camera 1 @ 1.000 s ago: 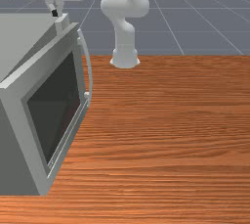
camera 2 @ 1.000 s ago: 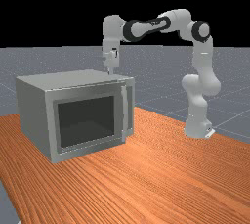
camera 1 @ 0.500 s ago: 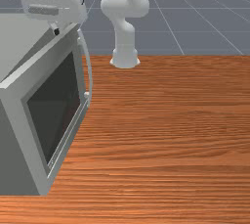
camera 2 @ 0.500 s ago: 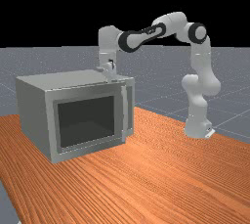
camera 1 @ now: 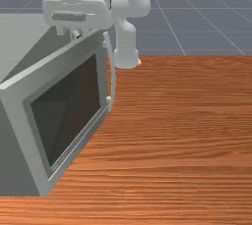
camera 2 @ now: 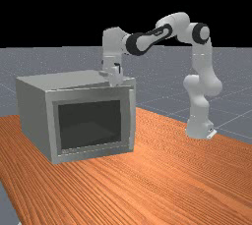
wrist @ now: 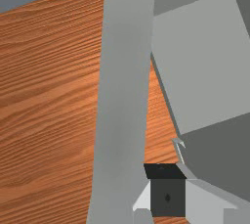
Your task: Open the microwave
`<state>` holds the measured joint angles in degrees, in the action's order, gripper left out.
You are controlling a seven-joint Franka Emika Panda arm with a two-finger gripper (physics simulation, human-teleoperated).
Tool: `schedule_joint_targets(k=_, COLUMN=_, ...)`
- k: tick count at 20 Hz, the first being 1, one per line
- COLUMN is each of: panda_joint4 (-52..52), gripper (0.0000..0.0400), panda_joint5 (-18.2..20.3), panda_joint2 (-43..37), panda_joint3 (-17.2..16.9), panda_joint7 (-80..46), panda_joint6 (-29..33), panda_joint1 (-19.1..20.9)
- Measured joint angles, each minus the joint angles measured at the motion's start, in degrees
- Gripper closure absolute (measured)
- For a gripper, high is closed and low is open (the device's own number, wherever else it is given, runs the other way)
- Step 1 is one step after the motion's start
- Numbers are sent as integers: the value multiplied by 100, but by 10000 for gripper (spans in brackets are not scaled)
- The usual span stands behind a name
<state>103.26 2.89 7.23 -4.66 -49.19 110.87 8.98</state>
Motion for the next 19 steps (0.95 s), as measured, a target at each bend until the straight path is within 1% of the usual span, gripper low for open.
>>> schedule_joint_targets(k=1, panda_joint4=-17, gripper=387, panda_joint5=-5, panda_joint2=19, panda_joint3=150, panda_joint7=-17, panda_joint6=27, panda_joint1=-14)
schedule_joint_targets(k=3, panda_joint4=-3, gripper=396, panda_joint5=-4, panda_joint2=21, panda_joint3=405, panda_joint7=-45, panda_joint6=82, panda_joint1=41)
schedule_joint_targets(k=5, panda_joint4=15, gripper=393, panda_joint5=-12, panda_joint2=16, panda_joint3=635, panda_joint7=-127, panda_joint6=107, panda_joint1=154)
schedule_joint_targets(k=8, panda_joint4=-11, gripper=400, panda_joint5=-46, panda_joint2=75, panda_joint3=1024, panda_joint7=-234, panda_joint6=279, panda_joint1=292)
schedule_joint_targets(k=11, panda_joint4=-290, gripper=400, panda_joint5=-86, panda_joint2=350, panda_joint3=1406, panda_joint7=-291, panda_joint6=342, panda_joint1=280)
schedule_joint_targets(k=14, panda_joint4=-1151, gripper=400, panda_joint5=-138, panda_joint2=1038, panda_joint3=1669, panda_joint7=-343, panda_joint6=164, panda_joint1=92)
schedule_joint_targets(k=19, panda_joint4=-3084, gripper=400, panda_joint5=-179, panda_joint2=2355, panda_joint3=1824, panda_joint7=-384, panda_joint6=-458, panda_joint1=-209)
